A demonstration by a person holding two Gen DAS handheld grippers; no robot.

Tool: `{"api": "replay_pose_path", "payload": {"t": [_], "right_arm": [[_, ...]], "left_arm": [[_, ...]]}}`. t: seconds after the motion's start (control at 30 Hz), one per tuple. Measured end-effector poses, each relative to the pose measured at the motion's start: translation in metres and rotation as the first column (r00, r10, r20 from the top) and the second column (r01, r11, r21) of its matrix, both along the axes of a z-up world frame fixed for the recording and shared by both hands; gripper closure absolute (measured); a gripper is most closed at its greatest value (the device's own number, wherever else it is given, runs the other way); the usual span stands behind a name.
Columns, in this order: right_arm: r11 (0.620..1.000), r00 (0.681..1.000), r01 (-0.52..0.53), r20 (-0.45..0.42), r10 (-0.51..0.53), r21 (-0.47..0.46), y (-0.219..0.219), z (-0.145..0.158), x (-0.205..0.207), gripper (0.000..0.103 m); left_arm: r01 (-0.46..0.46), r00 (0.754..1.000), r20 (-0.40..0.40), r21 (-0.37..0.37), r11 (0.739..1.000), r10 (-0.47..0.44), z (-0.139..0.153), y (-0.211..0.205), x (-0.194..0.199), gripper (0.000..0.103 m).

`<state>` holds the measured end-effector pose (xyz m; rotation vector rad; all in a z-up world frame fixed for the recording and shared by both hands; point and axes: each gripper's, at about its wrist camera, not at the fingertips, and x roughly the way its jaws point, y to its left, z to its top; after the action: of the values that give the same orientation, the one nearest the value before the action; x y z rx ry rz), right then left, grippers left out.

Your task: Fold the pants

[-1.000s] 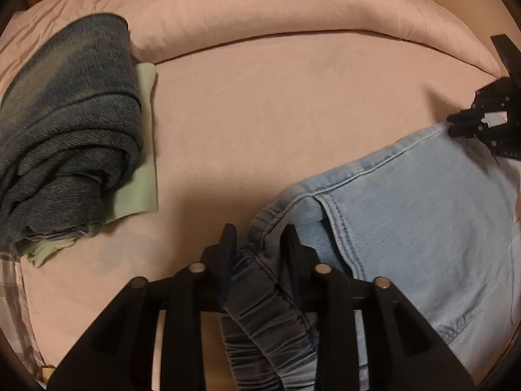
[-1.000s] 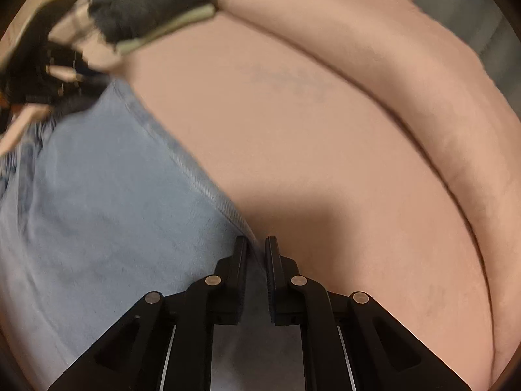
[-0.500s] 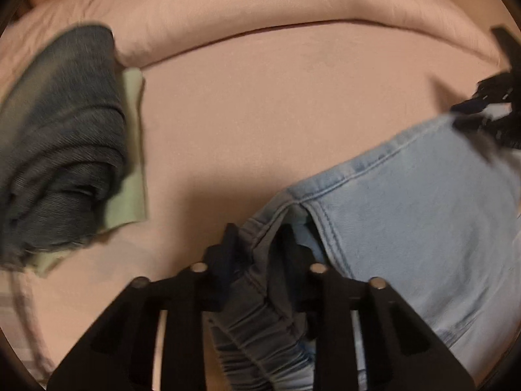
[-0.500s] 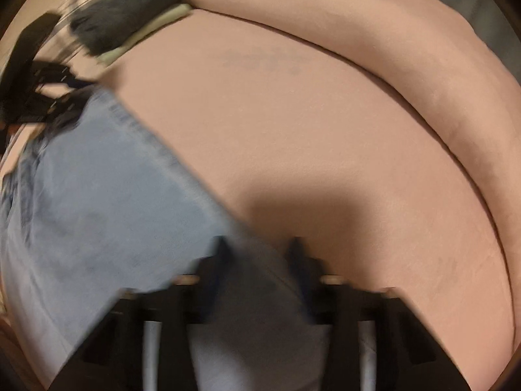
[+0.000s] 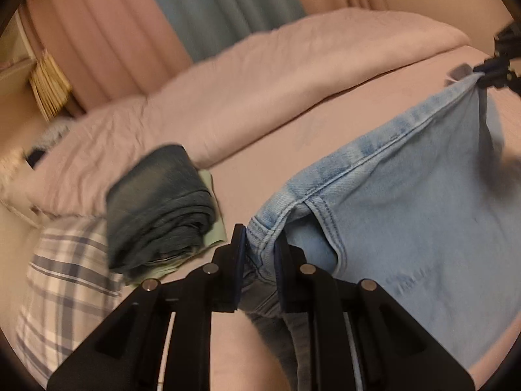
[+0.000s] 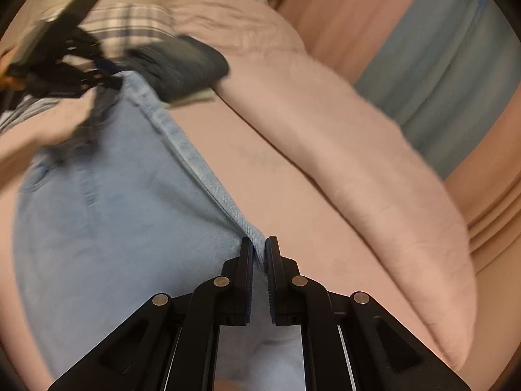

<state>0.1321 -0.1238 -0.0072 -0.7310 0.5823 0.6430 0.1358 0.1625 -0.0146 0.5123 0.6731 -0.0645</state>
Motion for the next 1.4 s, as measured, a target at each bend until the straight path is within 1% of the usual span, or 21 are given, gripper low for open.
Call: {"api": "replay_pose_path", "payload": {"t": [0.03, 0.1, 0.17, 0.2, 0.23, 0.27, 0.33, 0.4, 0.47, 0.57, 0.73, 0.8, 0.93, 0.97, 1.07, 1.1, 1.17, 1.27, 1.33, 1.37, 1.4], "right_arm": [[1.0, 1.0, -0.011, 0.011, 0.011, -0.001, 0.0, 0.003, -0.017, 0.095], [0.999, 0.999, -0.04, 0.031, 0.041, -0.022, -0.002, 0.004, -0.057, 0.095], [0.996, 0.996, -0.069, 0.043, 0.072, -0.063, -0.005, -0.001, -0.094, 0.095], [0.993, 0.995, -0.091, 0.03, 0.094, -0.077, 0.008, 0.001, -0.1, 0.095], [0.989, 0.993, -0.116, 0.002, 0.116, -0.088, 0.01, -0.007, -0.117, 0.095], [0.986, 0.991, -0.133, -0.019, 0.131, -0.101, 0.015, -0.016, -0.129, 0.095], [0.973, 0.985, -0.172, -0.055, 0.166, -0.152, 0.017, -0.045, -0.152, 0.095], [0.966, 0.978, -0.195, -0.107, 0.179, -0.171, 0.019, -0.07, -0.164, 0.095], [0.958, 0.974, -0.209, -0.124, 0.187, -0.197, 0.02, -0.088, -0.168, 0.095], [0.948, 0.972, -0.214, -0.146, 0.183, -0.234, 0.024, -0.105, -0.174, 0.095], [0.957, 0.968, -0.218, -0.168, 0.187, -0.194, 0.022, -0.091, -0.172, 0.095], [0.954, 0.963, -0.231, -0.183, 0.197, -0.189, 0.019, -0.093, -0.18, 0.097], [0.955, 0.955, -0.224, -0.238, 0.176, -0.193, 0.017, -0.118, -0.177, 0.097], [0.962, 0.955, -0.212, -0.247, 0.166, -0.173, 0.016, -0.118, -0.173, 0.097], [0.989, 0.936, -0.141, -0.332, 0.119, -0.043, 0.001, -0.099, -0.158, 0.096], [0.994, 0.923, -0.102, -0.371, 0.104, 0.027, -0.01, -0.089, -0.15, 0.096], [0.989, 0.91, -0.007, -0.409, 0.067, 0.148, -0.038, -0.068, -0.135, 0.096], [0.956, 0.903, 0.175, -0.426, -0.059, 0.237, -0.083, -0.052, -0.113, 0.091], [0.907, 0.87, 0.344, -0.446, -0.212, 0.242, -0.12, -0.052, -0.088, 0.079], [0.885, 0.848, 0.408, -0.452, -0.276, 0.225, -0.132, -0.054, -0.077, 0.079], [0.851, 0.813, 0.485, -0.463, -0.354, 0.202, -0.147, -0.057, -0.063, 0.078]], "left_arm": [[0.014, 1.0, 0.023, 0.011, 1.0, -0.014, -0.002, 0.0, -0.006, 0.088], [0.051, 0.996, 0.065, 0.038, 0.998, -0.053, -0.01, 0.001, -0.044, 0.088], [0.075, 0.994, 0.07, 0.063, 0.995, -0.08, -0.021, -0.006, -0.078, 0.088], [0.088, 0.994, 0.059, 0.076, 0.993, -0.093, -0.029, -0.008, -0.092, 0.088], [0.097, 0.994, 0.042, 0.087, 0.992, -0.1, -0.04, -0.006, -0.098, 0.088], [0.107, 0.994, 0.011, 0.097, 0.99, -0.108, -0.054, -0.007, -0.111, 0.088], [0.114, 0.993, -0.033, 0.102, 0.988, -0.111, -0.078, 0.004, -0.112, 0.088], [0.116, 0.992, -0.069, 0.152, 0.981, -0.107, -0.105, 0.001, -0.124, 0.088], [0.122, 0.989, -0.101, 0.185, 0.975, -0.105, -0.123, -0.004, -0.13, 0.088], [0.134, 0.988, -0.103, 0.222, 0.966, -0.114, -0.133, -0.015, -0.137, 0.088], [0.103, 0.992, -0.084, 0.159, 0.982, -0.09, -0.124, -0.007, -0.14, 0.088], [0.091, 0.991, -0.105, 0.126, 0.988, -0.078, -0.133, -0.003, -0.146, 0.089], [0.094, 0.988, -0.137, 0.167, 0.981, -0.072, -0.15, -0.006, -0.153, 0.088], [0.09, 0.987, -0.147, 0.16, 0.983, -0.067, -0.151, -0.005, -0.154, 0.087], [0.053, 0.988, -0.149, 0.087, 0.995, -0.04, -0.14, 0.001, -0.161, 0.086], [0.034, 0.99, -0.136, 0.027, 0.999, -0.03, -0.13, 0.004, -0.164, 0.085], [0.019, 0.993, -0.114, -0.057, 0.998, -0.026, -0.117, 0.007, -0.171, 0.083], [0.033, 0.995, -0.083, -0.203, 0.979, -0.05, -0.097, -0.004, -0.173, 0.077], [0.063, 0.993, -0.083, -0.252, 0.966, -0.087, -0.093, -0.021, -0.167, 0.074], [0.08, 0.991, -0.085, -0.269, 0.96, -0.106, -0.092, -0.03, -0.163, 0.074], [0.105, 0.986, -0.093, -0.296, 0.949, -0.138, -0.091, -0.048, -0.155, 0.074]]}}
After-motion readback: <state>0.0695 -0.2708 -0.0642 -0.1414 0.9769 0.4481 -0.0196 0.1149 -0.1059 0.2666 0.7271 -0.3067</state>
